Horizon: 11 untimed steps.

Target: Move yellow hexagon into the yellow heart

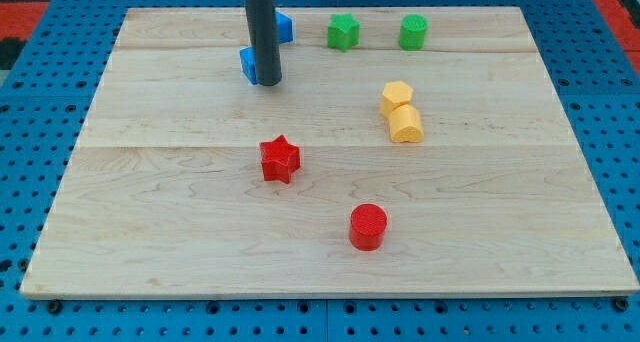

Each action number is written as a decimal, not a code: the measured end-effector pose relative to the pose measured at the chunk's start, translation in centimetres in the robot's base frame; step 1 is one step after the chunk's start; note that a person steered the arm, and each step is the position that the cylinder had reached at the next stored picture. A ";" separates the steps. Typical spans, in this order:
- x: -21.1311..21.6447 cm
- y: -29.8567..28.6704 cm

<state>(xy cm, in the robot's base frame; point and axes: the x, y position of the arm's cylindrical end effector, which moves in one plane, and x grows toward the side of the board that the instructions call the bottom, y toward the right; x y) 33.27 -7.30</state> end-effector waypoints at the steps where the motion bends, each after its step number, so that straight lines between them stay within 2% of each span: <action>1: -0.9 -1.5; 3: -3.9 -4.8; 7: -7.0 -4.2; 8: -2.7 -3.1; 9: 0.0 1.6; 11: 0.6 12.7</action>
